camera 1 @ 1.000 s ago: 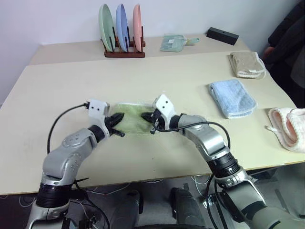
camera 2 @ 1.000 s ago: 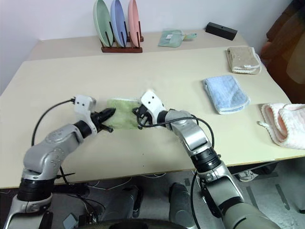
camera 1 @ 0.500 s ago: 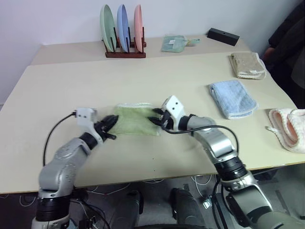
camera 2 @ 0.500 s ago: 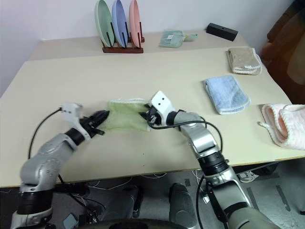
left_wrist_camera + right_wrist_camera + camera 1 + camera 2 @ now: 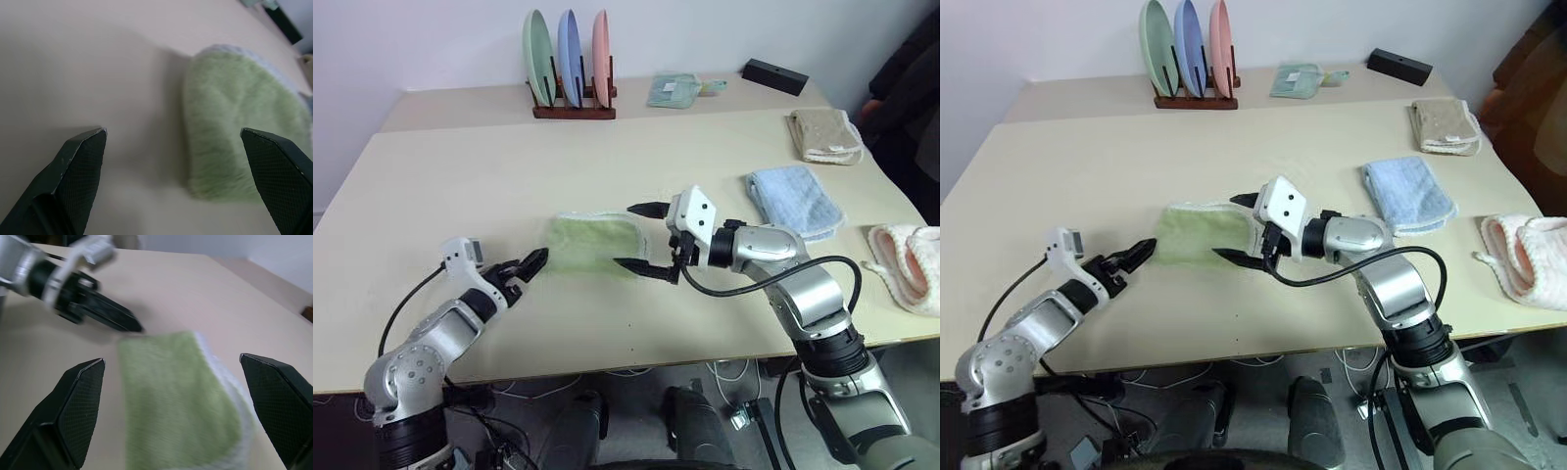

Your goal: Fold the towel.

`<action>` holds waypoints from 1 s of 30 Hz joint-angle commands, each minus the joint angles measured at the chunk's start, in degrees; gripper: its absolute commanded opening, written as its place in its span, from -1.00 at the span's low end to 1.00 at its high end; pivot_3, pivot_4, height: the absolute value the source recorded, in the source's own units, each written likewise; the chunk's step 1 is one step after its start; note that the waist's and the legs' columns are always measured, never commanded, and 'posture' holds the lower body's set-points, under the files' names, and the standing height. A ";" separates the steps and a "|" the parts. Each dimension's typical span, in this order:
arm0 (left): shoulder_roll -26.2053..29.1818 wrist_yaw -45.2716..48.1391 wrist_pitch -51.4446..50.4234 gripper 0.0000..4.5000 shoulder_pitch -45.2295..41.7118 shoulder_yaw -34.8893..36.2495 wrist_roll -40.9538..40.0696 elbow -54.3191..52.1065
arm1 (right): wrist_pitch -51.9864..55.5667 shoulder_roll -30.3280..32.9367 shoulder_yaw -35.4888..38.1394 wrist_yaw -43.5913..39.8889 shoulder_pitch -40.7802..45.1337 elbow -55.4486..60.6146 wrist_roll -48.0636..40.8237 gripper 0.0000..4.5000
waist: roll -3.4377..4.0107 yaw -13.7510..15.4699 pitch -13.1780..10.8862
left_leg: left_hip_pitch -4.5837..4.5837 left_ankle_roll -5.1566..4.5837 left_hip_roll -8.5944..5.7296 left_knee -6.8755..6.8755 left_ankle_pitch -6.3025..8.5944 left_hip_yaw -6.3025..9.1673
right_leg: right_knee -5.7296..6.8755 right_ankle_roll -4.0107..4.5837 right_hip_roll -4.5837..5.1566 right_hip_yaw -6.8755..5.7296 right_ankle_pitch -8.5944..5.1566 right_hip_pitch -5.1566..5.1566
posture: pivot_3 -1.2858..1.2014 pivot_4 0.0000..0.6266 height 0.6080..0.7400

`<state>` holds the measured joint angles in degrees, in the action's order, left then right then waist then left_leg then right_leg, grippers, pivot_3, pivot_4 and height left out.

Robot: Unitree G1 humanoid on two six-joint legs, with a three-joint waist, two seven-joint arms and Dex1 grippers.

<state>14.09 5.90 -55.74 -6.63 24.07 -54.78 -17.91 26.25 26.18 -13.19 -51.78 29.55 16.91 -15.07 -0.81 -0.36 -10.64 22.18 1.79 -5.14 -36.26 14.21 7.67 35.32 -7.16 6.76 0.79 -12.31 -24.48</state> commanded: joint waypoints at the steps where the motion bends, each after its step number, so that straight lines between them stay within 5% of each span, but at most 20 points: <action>1: -3.24 -2.09 -2.10 0.98 -2.10 -2.62 -3.27 1.04 | -0.66 0.29 -0.64 -0.04 -0.41 3.47 -0.44 1.00 | 0.00 0.11 0.00 | 0.00 0.00 0.00 -0.01 0.00 0.00 | -0.01 0.00 0.00 0.00 0.00 0.01 | 0.03 -0.52 1.00; 3: -4.55 -2.85 -2.57 0.98 -3.23 -3.12 -3.99 1.50 | -0.66 0.32 -0.85 0.12 -0.61 3.76 -0.21 1.00 | 0.00 0.13 0.00 | 0.00 0.00 -0.01 0.00 0.00 0.00 | 0.00 0.00 0.00 -0.01 0.00 0.01 | 0.03 -0.52 1.00; 6: -5.17 -2.50 -3.41 0.60 -4.09 -5.82 -3.82 1.36 | -0.62 0.49 -0.99 0.42 -0.83 4.22 0.10 1.00 | -0.01 0.05 0.00 | 0.00 0.00 -0.01 0.00 0.00 -0.02 | -0.01 -0.01 0.00 0.01 0.00 0.00 | 0.03 -0.52 1.00; 13: -5.90 -3.15 -2.07 -0.97 -4.72 -6.37 -3.38 1.43 | 0.04 1.23 -0.60 1.02 -1.54 5.74 -0.20 1.00 | -0.01 -0.10 0.00 | 0.00 0.00 -0.01 0.02 0.00 -0.01 | -0.02 0.00 -0.01 0.00 0.00 0.00 | 0.03 -0.52 1.00; 16: -6.55 -2.36 1.31 -0.99 -5.21 -5.84 -3.28 -0.24 | 0.26 1.38 -0.63 1.35 -1.61 6.10 -0.28 1.00 | -0.02 -0.08 0.00 | 0.00 0.00 -0.01 0.02 0.00 -0.01 | -0.03 0.00 -0.01 0.00 0.00 0.00 | 0.03 -0.52 1.00; 24: -2.16 -11.63 21.62 -0.99 -15.15 11.84 -0.03 6.89 | -0.14 1.60 -0.44 1.40 -0.93 5.61 -0.22 1.00 | -0.06 -0.40 -0.03 | 0.02 0.01 0.00 0.04 0.00 -0.04 | -0.07 0.00 -0.07 0.00 0.00 -0.06 | 0.03 -0.52 1.00; 30: -1.77 -20.03 32.50 -0.99 -14.19 21.94 2.38 12.16 | -1.05 1.64 -0.84 1.00 -1.01 4.97 -0.01 1.00 | -0.09 -0.03 -0.02 | 0.04 0.02 -0.01 0.06 0.01 -0.06 | -0.14 -0.07 0.01 0.02 0.05 -0.07 | 0.03 -0.52 1.00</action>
<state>12.70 -11.76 -26.03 -21.62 43.43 -52.46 -5.85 26.65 27.84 -14.39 -50.64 27.79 20.54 -14.72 -0.89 -0.39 -10.65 22.23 1.79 -5.16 -36.22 14.23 7.63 35.16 -7.26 6.77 0.82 -12.25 -24.53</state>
